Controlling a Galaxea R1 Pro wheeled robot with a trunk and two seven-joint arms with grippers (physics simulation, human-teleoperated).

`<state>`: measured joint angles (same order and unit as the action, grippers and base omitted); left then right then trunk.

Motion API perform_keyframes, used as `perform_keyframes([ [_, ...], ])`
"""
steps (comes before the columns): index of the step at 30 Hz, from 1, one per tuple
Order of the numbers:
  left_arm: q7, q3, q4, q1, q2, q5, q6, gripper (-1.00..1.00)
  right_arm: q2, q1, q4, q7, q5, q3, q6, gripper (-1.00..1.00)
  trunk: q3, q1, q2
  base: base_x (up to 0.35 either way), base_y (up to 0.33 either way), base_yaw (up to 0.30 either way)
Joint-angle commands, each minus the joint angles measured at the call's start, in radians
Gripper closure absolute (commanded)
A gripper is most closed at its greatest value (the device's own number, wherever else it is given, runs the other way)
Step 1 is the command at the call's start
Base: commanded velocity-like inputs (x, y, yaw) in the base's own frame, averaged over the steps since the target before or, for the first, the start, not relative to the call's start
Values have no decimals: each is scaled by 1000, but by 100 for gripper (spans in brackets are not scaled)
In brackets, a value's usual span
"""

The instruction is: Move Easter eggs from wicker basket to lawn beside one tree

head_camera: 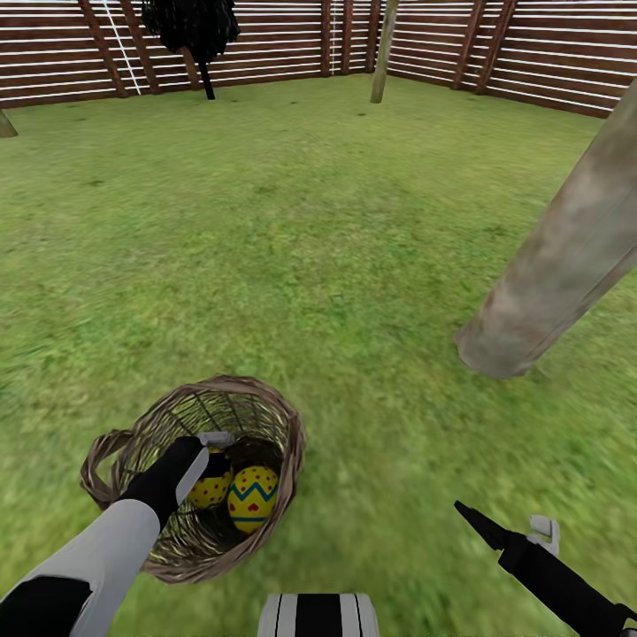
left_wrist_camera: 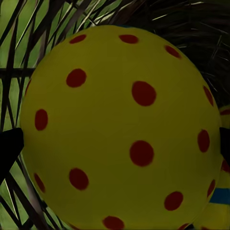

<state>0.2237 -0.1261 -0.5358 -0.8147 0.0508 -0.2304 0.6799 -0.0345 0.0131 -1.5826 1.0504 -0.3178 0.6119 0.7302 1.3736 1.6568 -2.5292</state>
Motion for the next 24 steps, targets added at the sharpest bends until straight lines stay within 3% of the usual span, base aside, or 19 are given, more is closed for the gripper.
perform_keyframes([
  [1, 6, -7, -1, 0, 1, -21, 3, -100, -1, 1, 0, 2, -3, 2, 6, -100, 1, 0, 0, 0, 0, 0],
  [21, 9, -4, -1, 1, 3, -23, 6, -100, -1, 1, 0, 2, -3, 2, 5, -100, 1, 0, 0, 0, 0, 0],
  [22, 9, -4, -1, 1, 3, -23, 6, 100, -1, 1, 0, 2, -3, 2, 5, -100, 1, 0, 0, 0, 0, 0],
  [24, 7, -3, -1, 1, 3, -23, 7, 100, -1, 1, 0, 2, -3, 2, 5, -100, 1, 0, 0, 0, 0, 0],
])
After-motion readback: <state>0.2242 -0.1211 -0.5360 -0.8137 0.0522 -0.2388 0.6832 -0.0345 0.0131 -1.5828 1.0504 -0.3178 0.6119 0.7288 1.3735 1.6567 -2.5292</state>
